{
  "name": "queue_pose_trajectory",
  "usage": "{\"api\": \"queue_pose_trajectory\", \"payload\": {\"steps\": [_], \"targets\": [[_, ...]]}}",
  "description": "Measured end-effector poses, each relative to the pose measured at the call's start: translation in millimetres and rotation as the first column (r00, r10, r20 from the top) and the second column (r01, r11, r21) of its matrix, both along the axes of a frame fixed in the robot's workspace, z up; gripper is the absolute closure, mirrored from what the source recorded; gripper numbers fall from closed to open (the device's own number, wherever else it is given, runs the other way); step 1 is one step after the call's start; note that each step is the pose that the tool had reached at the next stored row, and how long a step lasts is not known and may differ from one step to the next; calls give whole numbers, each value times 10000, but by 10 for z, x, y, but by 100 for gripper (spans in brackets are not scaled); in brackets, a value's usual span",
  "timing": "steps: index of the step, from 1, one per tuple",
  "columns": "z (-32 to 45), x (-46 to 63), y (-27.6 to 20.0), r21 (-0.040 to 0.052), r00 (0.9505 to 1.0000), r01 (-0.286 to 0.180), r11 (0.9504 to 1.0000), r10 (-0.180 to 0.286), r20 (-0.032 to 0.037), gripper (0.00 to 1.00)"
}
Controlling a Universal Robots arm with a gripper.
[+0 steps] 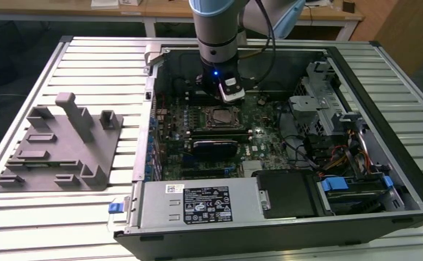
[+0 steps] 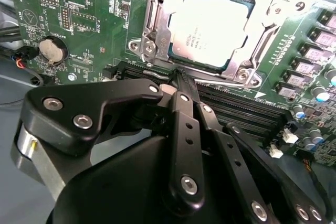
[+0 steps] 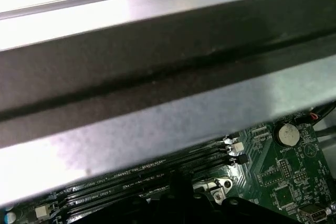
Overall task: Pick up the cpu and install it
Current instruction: 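Install the first cpu locking lever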
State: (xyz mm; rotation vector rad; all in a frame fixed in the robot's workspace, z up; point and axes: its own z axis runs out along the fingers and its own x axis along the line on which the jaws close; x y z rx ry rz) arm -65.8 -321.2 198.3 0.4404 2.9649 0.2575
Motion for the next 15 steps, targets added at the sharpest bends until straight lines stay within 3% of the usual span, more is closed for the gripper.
{"api": "queue_pose_trajectory", "payload": {"steps": [15], "targets": [[-19,0,24,-33,9994,-338,9994,338,8,89]]}}
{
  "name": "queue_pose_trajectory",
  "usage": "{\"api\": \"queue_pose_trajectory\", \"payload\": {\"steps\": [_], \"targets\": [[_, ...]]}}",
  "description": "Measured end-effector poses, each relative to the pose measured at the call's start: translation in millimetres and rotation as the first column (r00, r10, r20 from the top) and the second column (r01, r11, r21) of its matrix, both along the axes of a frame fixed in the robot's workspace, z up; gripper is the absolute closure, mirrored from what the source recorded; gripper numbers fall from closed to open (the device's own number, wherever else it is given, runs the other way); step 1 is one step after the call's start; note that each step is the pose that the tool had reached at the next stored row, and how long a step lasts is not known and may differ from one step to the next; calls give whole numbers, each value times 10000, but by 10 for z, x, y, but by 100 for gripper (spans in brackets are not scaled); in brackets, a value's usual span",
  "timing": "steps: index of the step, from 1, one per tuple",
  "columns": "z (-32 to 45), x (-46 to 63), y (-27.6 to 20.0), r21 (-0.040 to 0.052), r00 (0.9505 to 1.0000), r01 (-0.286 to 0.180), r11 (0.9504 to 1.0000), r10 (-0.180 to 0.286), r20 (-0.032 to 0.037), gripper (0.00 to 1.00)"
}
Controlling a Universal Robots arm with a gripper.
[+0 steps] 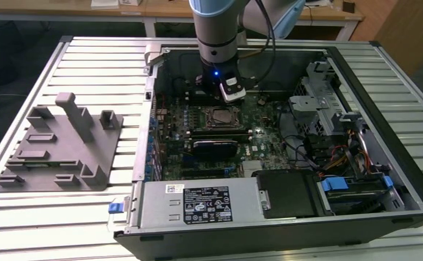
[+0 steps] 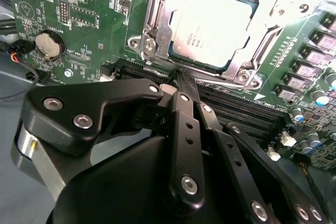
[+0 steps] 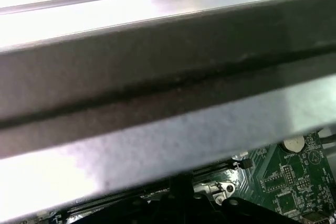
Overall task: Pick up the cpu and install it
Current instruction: 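Install the first cpu locking lever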
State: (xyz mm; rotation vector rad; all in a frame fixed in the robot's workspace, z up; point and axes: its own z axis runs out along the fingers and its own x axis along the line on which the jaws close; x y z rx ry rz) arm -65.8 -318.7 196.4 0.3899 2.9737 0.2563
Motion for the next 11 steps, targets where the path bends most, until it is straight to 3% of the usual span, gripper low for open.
{"api": "queue_pose_trajectory", "payload": {"steps": [11], "targets": [[-18,-1,5,-135,9999,-130,9998,130,52,89]]}}
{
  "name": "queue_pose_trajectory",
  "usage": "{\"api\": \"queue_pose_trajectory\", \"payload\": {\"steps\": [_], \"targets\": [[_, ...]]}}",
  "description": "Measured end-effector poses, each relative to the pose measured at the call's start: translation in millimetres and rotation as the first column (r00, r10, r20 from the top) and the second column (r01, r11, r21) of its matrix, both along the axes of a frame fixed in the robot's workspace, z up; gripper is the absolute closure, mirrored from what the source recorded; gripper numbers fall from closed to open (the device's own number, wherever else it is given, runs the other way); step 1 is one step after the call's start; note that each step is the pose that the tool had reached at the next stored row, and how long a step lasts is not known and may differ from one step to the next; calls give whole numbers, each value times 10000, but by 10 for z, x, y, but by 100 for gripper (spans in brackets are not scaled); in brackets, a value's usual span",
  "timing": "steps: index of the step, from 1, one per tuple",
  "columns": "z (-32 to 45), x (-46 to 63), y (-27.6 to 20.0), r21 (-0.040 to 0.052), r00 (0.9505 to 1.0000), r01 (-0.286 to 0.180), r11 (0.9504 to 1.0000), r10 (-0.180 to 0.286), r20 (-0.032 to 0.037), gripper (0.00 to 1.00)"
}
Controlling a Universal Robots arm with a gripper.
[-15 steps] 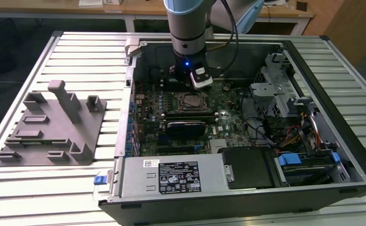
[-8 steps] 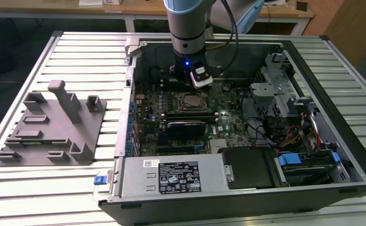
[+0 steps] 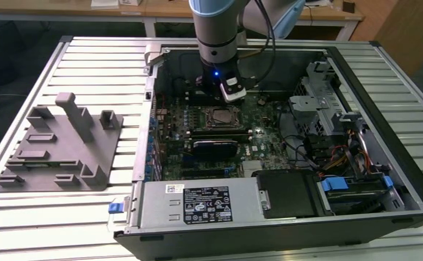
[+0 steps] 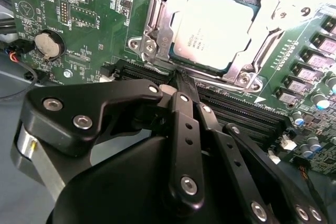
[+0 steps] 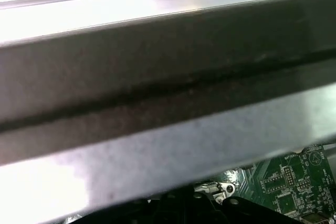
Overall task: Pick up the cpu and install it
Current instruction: 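Install the first cpu locking lever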
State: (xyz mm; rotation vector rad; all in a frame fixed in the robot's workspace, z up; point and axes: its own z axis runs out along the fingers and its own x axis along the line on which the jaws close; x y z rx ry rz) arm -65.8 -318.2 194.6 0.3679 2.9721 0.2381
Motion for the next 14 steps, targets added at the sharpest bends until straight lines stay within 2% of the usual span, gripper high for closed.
{"api": "queue_pose_trajectory", "payload": {"steps": [6,14], "targets": [[-21,0,1,-54,9999,-119,9999,120,41,89],[-30,1,1,-50,9997,-222,9997,223,43,89]]}}
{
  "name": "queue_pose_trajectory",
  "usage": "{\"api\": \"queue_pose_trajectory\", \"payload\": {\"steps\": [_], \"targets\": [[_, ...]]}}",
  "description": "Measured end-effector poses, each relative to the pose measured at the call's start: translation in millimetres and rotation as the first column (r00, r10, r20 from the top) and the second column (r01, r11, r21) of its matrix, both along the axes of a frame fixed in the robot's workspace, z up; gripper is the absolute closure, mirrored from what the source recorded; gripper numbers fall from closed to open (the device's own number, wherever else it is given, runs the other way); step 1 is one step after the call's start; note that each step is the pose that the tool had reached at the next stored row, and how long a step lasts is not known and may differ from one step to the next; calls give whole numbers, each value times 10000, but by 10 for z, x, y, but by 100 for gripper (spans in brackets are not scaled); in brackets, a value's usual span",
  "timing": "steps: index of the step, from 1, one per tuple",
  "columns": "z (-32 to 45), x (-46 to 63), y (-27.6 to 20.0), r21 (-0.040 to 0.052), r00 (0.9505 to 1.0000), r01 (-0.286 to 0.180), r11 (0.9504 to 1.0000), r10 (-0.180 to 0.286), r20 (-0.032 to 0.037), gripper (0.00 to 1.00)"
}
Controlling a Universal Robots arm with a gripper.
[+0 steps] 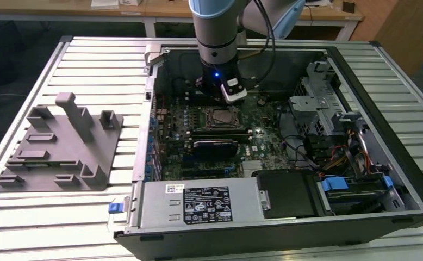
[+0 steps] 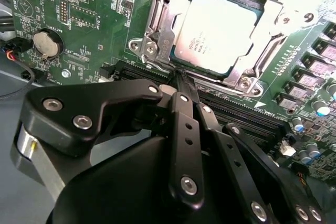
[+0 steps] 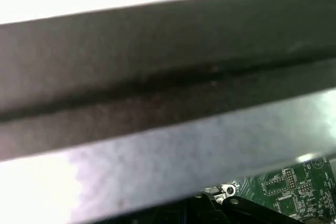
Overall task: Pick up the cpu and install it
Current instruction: 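Install the first cpu locking lever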
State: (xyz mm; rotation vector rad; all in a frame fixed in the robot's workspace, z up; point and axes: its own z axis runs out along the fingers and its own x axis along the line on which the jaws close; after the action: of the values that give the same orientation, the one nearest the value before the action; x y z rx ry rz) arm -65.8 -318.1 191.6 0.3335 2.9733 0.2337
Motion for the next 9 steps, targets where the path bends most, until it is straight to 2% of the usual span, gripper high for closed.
{"api": "queue_pose_trajectory", "payload": {"steps": [3,9], "targets": [[16,1,2,8,10000,-1,10000,1,5,89],[105,0,0,-1,10000,-1,10000,1,0,89]]}}
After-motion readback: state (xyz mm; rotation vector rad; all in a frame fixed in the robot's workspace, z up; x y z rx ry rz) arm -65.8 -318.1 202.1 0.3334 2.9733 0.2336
